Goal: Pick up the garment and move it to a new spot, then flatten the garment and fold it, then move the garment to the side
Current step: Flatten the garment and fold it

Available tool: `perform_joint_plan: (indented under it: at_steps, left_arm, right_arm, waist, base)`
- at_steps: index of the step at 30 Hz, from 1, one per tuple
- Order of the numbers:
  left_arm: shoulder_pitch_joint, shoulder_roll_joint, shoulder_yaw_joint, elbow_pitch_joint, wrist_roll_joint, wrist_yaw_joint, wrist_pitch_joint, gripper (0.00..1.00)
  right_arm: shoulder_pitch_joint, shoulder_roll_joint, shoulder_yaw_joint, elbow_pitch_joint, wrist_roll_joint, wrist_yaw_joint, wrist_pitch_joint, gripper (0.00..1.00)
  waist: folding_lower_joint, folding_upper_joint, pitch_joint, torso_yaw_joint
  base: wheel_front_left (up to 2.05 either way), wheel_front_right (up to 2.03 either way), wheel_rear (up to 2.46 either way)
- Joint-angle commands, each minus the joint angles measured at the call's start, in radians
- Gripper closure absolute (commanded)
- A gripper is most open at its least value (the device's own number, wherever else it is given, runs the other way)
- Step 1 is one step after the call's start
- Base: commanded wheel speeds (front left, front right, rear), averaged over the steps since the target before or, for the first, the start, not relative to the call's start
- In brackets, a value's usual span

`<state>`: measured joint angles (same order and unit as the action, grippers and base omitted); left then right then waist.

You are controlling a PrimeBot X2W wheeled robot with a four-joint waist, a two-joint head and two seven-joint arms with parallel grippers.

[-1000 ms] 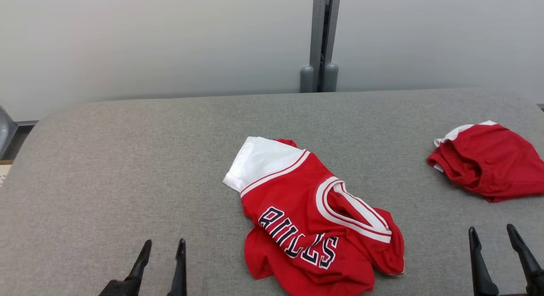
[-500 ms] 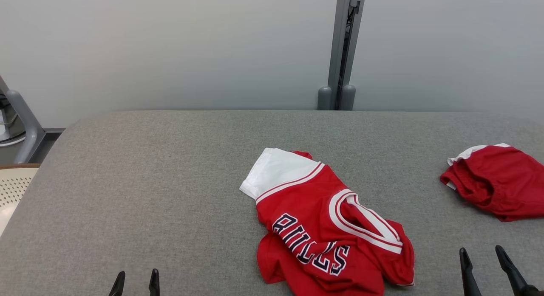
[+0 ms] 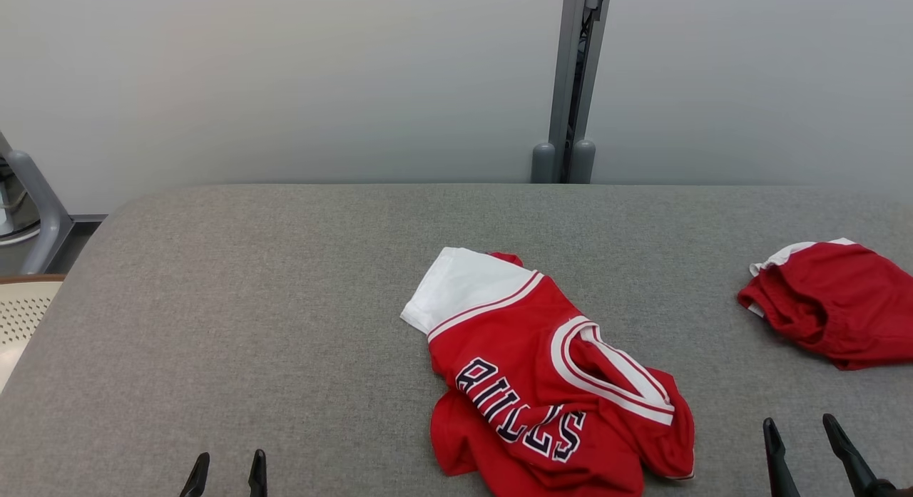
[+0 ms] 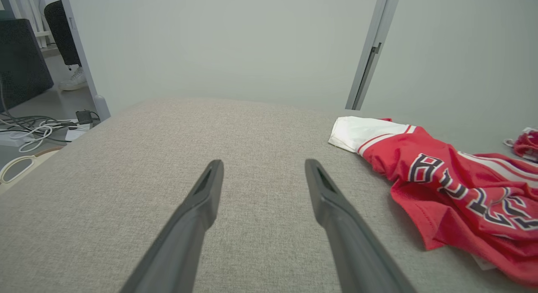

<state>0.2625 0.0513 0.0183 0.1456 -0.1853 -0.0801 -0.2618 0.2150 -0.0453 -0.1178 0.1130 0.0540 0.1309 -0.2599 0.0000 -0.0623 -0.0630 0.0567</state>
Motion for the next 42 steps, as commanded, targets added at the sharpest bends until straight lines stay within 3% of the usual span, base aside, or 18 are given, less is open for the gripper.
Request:
perform_joint_plan:
  at_steps: [1, 16, 22, 26, 29, 34, 42]
  left_arm:
    - [-0.004, 0.002, 0.006, 0.001, 0.004, -0.004, -0.004, 0.00]
    - [-0.035, 0.000, -0.023, -0.017, -0.015, 0.004, -0.004, 0.00]
    - [-0.124, 0.000, -0.164, 0.008, -0.104, 0.010, -0.003, 0.00]
    - [-0.256, 0.002, -0.306, 0.131, -0.282, 0.010, 0.009, 0.00]
    - [-0.388, 0.002, -0.364, 0.239, -0.368, 0.037, 0.062, 0.00]
    - [-0.598, 0.005, -0.345, 0.433, -0.428, 0.089, 0.163, 0.00]
    - [-0.773, 0.086, -0.314, 0.667, -0.409, 0.143, 0.233, 0.00]
  right_arm:
    - [0.004, -0.006, 0.000, 0.003, 0.003, 0.000, -0.004, 0.00]
    - [-0.016, -0.006, 0.012, -0.008, -0.012, 0.000, -0.004, 0.00]
    - [-0.042, -0.006, 0.023, -0.024, -0.018, 0.000, -0.004, 0.00]
    - [-0.061, -0.006, 0.043, -0.025, -0.012, 0.000, -0.004, 0.00]
    - [-0.083, -0.007, 0.066, -0.022, -0.009, 0.000, -0.004, 0.00]
    - [-0.119, -0.006, 0.079, -0.022, 0.002, 0.000, -0.004, 0.00]
    - [-0.150, -0.006, 0.088, -0.016, 0.015, 0.000, -0.004, 0.00]
  waist:
    - [0.0000, 0.0000, -0.001, 0.000]
    - [0.0000, 0.0000, 0.016, -0.017]
    - [0.0000, 0.0000, 0.052, -0.074]
    - [0.0000, 0.0000, 0.093, -0.116]
    - [0.0000, 0.0000, 0.131, -0.159]
    - [0.0000, 0.0000, 0.192, -0.222]
    - [0.0000, 0.0000, 0.240, -0.288]
  base:
    - [0.00, 0.00, 0.00]
    - [0.00, 0.00, 0.00]
    - [0.00, 0.00, 0.00]
    - [0.00, 0.00, 0.00]
    - [0.00, 0.00, 0.00]
    - [0.00, 0.00, 0.00]
    - [0.00, 0.00, 0.00]
